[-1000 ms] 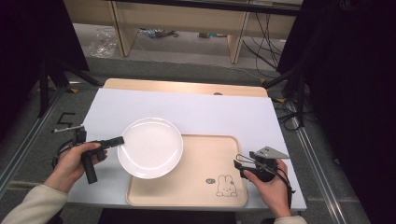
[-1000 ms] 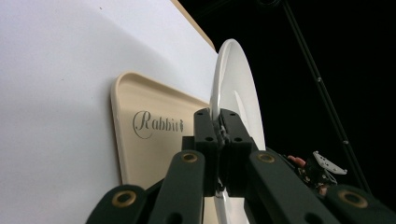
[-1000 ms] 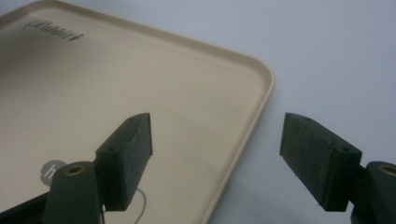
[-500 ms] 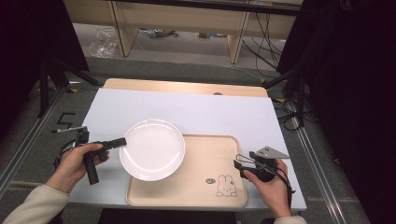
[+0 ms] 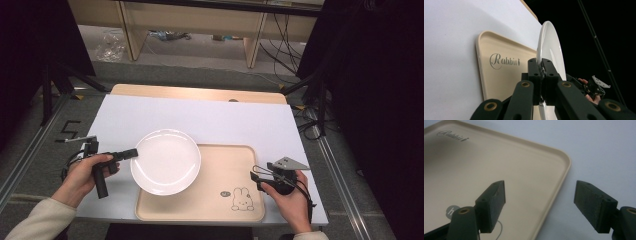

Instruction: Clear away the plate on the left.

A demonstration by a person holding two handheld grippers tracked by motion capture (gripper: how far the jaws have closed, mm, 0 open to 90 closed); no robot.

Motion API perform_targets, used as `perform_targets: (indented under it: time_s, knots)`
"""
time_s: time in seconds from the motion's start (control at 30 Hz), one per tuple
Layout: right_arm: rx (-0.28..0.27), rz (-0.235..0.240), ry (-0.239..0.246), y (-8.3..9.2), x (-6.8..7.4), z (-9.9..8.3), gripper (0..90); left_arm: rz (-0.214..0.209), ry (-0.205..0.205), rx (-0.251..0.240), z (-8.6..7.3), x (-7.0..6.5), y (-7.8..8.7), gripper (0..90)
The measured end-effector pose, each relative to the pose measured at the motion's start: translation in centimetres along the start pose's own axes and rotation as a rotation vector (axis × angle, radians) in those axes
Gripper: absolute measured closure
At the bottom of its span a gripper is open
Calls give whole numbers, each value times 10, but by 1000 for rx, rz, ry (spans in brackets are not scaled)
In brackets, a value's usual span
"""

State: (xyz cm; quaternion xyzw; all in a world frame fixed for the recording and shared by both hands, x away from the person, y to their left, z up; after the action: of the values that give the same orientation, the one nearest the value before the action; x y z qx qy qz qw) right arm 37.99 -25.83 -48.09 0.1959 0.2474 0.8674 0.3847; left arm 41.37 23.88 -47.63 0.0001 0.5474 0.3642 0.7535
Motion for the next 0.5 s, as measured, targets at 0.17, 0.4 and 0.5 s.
perform_targets:
  time_s: [0.17,0.4,0.5]
  knots:
    - [0,0,0,0,0,0,262,-1,-5,5,-1,0,-2,867]
    - [1,3,-2,0,0,0,262,-3,-6,11,-3,-1,-4,867]
    - [-4,-14,7,1,-1,0,262,-7,-8,15,-4,-1,-5,868]
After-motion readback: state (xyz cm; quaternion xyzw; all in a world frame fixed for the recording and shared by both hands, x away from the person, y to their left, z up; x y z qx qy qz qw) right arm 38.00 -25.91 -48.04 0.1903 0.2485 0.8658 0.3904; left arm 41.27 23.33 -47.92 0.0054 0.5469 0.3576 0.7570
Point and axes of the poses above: each handheld gripper's, and its own axes: y roughly backward along the jaws, z roughly out of its top, x roughly to its left, the point moved 4 cm from there along -y, roughly forward along the jaws, and after that the axes turned 10 degrees about z, right-handed, at the moved point
